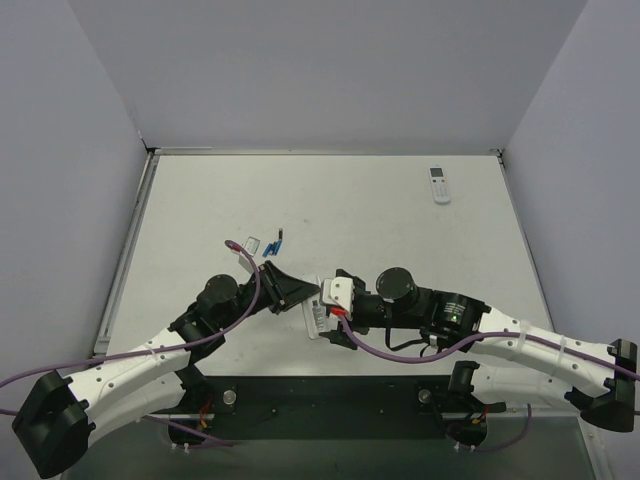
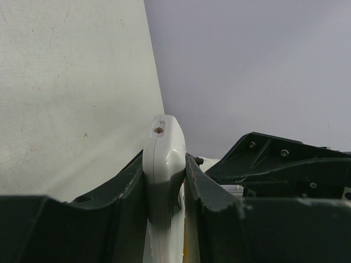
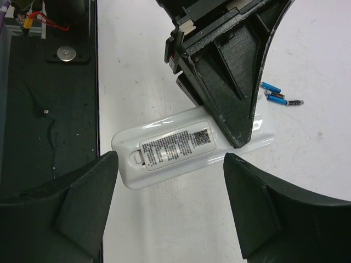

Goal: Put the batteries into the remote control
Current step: Remove the battery cover from the remote control.

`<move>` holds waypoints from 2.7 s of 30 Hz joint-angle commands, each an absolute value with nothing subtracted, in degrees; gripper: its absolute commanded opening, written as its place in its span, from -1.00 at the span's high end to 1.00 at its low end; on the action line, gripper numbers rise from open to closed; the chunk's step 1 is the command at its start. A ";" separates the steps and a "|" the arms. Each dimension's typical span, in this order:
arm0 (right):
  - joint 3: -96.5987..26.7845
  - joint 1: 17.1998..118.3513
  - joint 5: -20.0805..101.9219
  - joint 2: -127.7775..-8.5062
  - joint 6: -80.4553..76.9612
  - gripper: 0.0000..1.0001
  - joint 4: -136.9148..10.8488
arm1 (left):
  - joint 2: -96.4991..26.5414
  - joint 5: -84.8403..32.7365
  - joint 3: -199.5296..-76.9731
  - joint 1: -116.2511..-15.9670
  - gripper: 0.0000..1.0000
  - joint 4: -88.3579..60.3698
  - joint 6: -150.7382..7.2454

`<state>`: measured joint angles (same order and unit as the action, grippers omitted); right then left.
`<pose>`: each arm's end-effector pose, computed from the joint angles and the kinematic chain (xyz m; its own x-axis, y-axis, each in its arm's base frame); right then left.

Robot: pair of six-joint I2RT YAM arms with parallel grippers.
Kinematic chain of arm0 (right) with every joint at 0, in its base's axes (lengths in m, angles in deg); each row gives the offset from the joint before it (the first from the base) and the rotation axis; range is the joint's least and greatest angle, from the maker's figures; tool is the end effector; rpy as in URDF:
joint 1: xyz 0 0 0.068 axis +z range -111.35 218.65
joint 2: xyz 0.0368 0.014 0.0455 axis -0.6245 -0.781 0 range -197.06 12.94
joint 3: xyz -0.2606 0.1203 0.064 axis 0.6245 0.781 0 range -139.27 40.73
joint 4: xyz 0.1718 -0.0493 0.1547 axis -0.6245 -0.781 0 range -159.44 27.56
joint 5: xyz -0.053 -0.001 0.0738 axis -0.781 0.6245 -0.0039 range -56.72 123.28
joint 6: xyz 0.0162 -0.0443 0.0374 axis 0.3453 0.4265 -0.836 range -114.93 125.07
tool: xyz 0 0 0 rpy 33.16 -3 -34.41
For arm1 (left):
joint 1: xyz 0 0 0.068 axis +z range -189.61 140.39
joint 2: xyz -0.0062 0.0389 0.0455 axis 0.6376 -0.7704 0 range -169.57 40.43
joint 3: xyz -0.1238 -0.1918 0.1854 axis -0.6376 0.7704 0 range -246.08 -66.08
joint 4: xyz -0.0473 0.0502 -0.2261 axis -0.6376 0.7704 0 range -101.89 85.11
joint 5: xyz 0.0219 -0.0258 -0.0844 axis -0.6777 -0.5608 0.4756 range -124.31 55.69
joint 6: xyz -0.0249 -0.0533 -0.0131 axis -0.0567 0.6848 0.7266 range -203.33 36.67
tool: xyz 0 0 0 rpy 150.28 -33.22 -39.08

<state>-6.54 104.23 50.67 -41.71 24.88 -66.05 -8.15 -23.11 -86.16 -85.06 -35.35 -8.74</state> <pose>0.0676 0.1811 0.3559 0.2615 -0.2066 -0.9428 -0.9583 0.0609 -0.2792 0.1120 -0.1261 0.2662 -0.8212 -0.5138 -0.2484 0.1625 0.2066 -0.9648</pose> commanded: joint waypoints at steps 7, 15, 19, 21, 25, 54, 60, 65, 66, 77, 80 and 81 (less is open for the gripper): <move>-5.24 103.78 49.54 -42.78 25.98 -0.42 -63.58 | -7.47 -22.45 -88.85 -85.66 1.00 -39.66 -8.09; -4.80 103.78 47.78 -43.13 26.07 -0.36 -63.05 | -6.68 -22.62 -88.67 -85.58 1.00 -39.58 -7.74; -5.15 103.69 47.52 -43.57 25.28 -0.28 -62.88 | -6.68 -22.54 -88.76 -85.75 1.00 -39.66 -7.83; -5.41 103.60 47.52 -43.92 24.41 -0.23 -62.88 | -6.59 -22.62 -88.76 -85.67 1.00 -39.49 -8.00; -5.68 103.34 47.69 -44.01 23.79 -0.19 -62.88 | -6.42 -22.71 -88.76 -85.84 1.00 -39.31 -8.09; -4.72 107.72 39.89 -45.86 31.78 -0.05 -66.22 | -6.42 -21.66 -87.79 -85.66 1.00 -41.77 -3.97; -3.13 109.93 33.81 -46.65 34.51 0.07 -62.88 | -9.32 -17.53 -88.23 -85.84 1.00 -46.16 -1.15; -1.81 110.01 28.19 -45.86 36.44 0.15 -59.19 | -9.58 -15.42 -88.41 -86.10 1.00 -47.14 -0.18; -1.46 110.19 27.14 -45.77 36.62 0.16 -58.66 | -9.67 -14.55 -88.84 -86.10 1.00 -46.96 -0.44; -0.14 111.77 20.98 -45.33 41.72 0.29 -51.01 | -13.10 -10.41 -90.08 -86.10 1.00 -44.24 -2.64; -0.40 111.86 20.71 -45.42 42.33 0.31 -50.22 | -11.87 -12.68 -91.65 -86.19 1.00 -36.61 -6.23; -0.67 111.77 20.62 -45.33 42.33 0.31 -50.13 | -11.26 -13.30 -92.18 -86.19 1.00 -34.41 -8.25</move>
<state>-0.20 113.19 30.97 -44.12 38.32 -59.04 -13.79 -24.14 -86.57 -83.79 -35.27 -7.49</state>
